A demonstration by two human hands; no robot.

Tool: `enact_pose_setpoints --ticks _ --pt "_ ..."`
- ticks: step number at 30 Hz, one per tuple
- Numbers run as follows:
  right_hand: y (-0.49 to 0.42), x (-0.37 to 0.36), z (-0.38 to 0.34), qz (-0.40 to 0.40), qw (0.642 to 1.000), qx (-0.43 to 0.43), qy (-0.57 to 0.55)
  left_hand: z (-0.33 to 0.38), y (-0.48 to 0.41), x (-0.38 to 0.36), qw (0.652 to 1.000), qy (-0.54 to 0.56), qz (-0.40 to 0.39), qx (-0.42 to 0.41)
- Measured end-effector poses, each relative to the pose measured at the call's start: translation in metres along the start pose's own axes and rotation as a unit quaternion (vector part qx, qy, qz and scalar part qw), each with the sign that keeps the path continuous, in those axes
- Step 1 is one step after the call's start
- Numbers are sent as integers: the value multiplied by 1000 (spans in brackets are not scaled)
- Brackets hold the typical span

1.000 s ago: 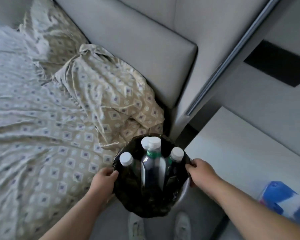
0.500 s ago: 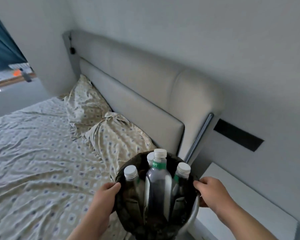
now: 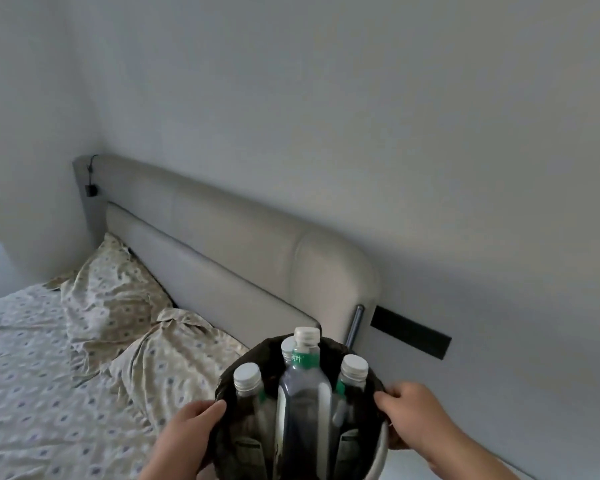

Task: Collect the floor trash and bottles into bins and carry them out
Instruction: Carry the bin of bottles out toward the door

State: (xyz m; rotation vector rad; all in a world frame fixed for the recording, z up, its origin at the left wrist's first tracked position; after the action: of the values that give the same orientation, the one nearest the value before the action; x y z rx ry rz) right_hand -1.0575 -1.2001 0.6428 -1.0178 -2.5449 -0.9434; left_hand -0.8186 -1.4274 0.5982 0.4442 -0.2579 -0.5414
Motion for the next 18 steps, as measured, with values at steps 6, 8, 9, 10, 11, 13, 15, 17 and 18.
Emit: enact_pose_setpoints --ticks 6,8,9,10,11,13,15,17,18 --pt "39 4 -8 89 994 -53 -34 72 -21 -13 986 -85 -113 -86" --pt "53 3 -7 124 987 -69 -72 84 -35 -19 979 -90 -156 -98" --pt "63 1 -6 142 983 -80 -88 88 -40 -23 974 -96 -176 -105" --pt "73 -1 -4 160 978 -88 -100 90 -41 -27 971 -98 -194 -101" --pt "84 -3 -1 179 973 -96 -112 93 -42 -32 967 -95 -213 -100" --pt "109 -6 6 213 961 -111 -137 95 -38 -46 957 -99 -256 -97" --pt "138 -6 13 251 948 -121 -151 96 -29 -60 941 -122 -298 -106" --pt "169 -5 23 292 933 -125 -169 96 -15 -75 925 -139 -332 -119" --pt "186 -6 29 310 924 -128 -182 94 -8 -84 919 -149 -343 -124"
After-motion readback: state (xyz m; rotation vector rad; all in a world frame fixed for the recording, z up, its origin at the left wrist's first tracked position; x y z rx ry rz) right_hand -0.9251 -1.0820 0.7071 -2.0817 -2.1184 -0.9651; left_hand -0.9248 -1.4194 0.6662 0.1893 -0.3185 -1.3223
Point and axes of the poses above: each hand's wrist, its own y-axis away from the middle knuckle, its own x-axis out of the back of the hand, z = x × y, the point moved 6 cm from there along -y, towards the middle knuckle, and after that the axes turned 6 degrees about -z, right-handed, at the moved point
